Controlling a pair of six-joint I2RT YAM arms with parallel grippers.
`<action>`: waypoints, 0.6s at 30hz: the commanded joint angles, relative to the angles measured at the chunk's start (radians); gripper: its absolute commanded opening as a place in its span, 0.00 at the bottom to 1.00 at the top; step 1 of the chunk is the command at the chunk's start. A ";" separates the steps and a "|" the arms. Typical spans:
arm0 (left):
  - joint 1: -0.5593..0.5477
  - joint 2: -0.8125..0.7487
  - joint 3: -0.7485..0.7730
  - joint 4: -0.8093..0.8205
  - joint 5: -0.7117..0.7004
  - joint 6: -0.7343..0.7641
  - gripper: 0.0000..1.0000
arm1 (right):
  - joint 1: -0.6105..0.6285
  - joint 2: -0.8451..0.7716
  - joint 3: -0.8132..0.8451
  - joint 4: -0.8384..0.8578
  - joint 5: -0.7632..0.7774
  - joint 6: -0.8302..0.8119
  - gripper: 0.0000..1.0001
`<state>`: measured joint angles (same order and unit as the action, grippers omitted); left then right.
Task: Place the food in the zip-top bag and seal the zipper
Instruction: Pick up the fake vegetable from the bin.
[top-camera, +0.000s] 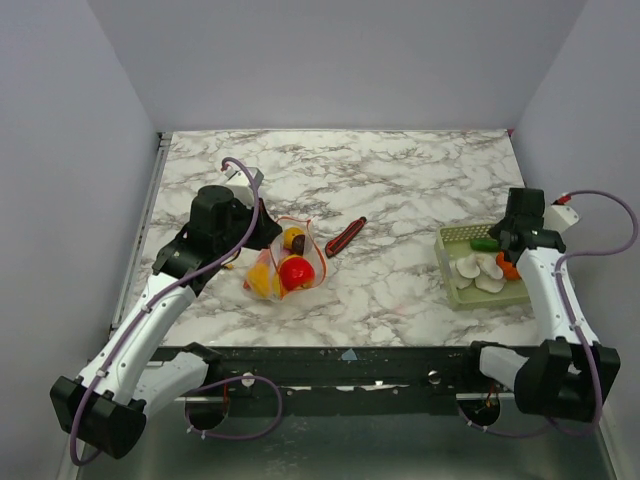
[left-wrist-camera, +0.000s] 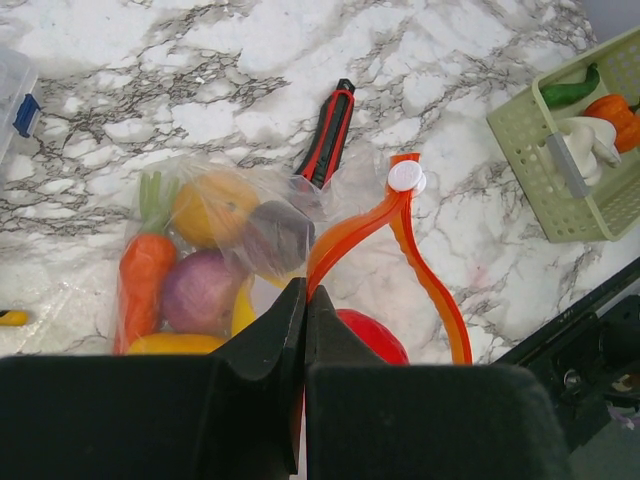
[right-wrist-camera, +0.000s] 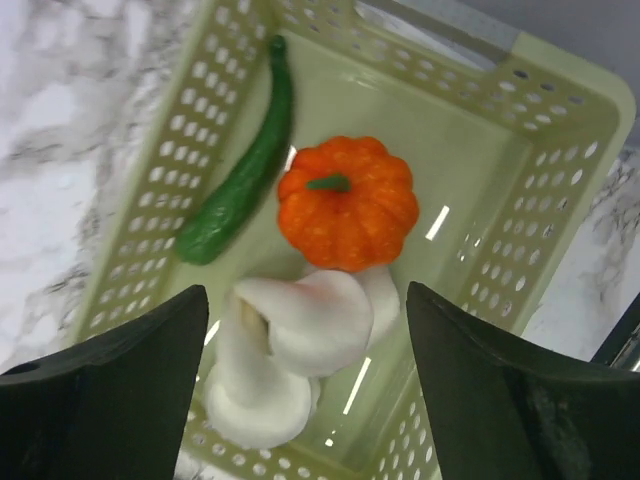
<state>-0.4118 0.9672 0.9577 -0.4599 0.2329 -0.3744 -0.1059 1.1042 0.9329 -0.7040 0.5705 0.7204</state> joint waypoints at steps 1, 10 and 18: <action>0.006 -0.021 0.026 -0.012 0.015 -0.001 0.00 | -0.148 0.081 -0.077 0.100 -0.090 -0.010 0.85; 0.005 -0.005 0.023 -0.004 0.040 -0.011 0.00 | -0.235 0.216 -0.111 0.217 -0.189 -0.075 0.99; 0.005 0.004 0.023 -0.006 0.026 -0.009 0.00 | -0.236 0.235 -0.115 0.263 -0.227 -0.088 1.00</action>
<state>-0.4114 0.9653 0.9577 -0.4614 0.2481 -0.3790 -0.3359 1.3174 0.8272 -0.4831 0.3679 0.6521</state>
